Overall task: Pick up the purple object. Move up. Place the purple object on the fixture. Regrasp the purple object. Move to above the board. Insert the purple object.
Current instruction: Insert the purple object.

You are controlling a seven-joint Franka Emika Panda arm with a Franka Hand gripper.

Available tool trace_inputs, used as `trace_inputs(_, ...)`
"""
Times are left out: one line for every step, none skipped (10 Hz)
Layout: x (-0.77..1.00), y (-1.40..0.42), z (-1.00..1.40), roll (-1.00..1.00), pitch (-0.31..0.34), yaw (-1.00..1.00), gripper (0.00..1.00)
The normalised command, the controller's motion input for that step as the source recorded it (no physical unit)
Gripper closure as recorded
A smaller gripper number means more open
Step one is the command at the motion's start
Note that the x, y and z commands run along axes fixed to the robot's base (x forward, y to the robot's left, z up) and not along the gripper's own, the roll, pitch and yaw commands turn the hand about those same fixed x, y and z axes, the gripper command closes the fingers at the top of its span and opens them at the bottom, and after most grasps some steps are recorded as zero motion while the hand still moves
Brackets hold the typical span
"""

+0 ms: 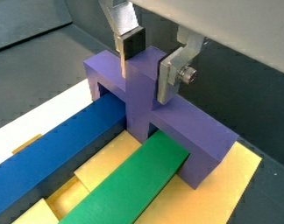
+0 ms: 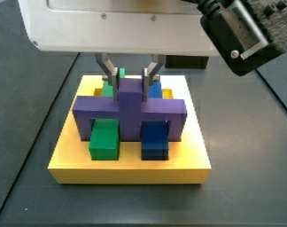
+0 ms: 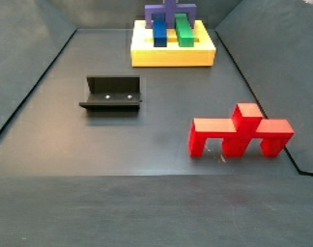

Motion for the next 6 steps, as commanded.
trace_inputs(0.13, 0.01, -0.30, -0.25, -0.066, 0.00, 1.00)
trace_inputs(0.17, 0.00, -0.34, -0.17, -0.093, 0.00, 1.00)
trace_inputs(0.00, 0.08, -0.50, -0.16, -0.117, 0.00, 1.00)
trace_inputs(0.00, 0.06, -0.64, -0.13, -0.161, 0.00, 1.00)
trace_inputs(-0.02, 0.01, -0.53, -0.07, -0.130, 0.00, 1.00)
trace_inputs(-0.07, 0.00, -0.36, -0.05, -0.104, 0.00, 1.00)
